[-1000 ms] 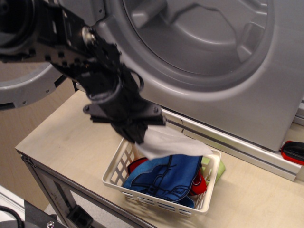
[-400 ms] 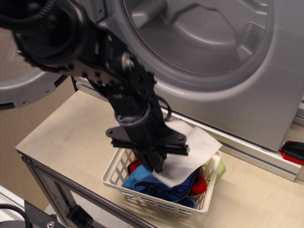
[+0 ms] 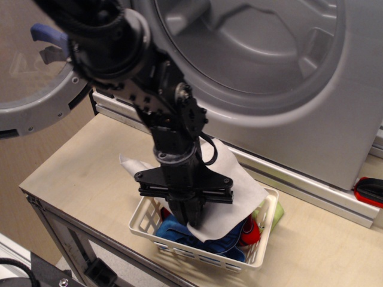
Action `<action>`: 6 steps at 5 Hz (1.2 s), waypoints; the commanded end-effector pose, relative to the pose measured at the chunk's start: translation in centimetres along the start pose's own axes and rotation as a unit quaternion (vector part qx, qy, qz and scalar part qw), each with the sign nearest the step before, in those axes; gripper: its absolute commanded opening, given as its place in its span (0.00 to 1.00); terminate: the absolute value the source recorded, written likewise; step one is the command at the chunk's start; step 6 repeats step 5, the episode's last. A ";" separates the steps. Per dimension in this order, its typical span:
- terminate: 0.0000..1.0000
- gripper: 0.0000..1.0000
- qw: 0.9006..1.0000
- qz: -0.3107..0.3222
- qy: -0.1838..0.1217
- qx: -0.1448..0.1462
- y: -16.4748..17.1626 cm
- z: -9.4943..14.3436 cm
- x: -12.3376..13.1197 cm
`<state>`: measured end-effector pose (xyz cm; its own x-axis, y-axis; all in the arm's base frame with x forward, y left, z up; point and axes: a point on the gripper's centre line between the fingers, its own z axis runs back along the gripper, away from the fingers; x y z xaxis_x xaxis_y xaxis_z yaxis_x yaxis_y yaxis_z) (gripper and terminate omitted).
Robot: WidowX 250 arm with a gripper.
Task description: Take clothes out of laundry machine
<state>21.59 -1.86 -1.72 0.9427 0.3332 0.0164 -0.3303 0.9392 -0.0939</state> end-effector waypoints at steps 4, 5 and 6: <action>0.00 1.00 0.996 0.036 -0.068 0.038 -0.5 4.6 1.9; 1.00 1.00 0.993 0.064 -0.094 0.036 -1.7 6.6 2.8; 1.00 1.00 0.993 0.064 -0.094 0.036 -1.7 6.6 2.8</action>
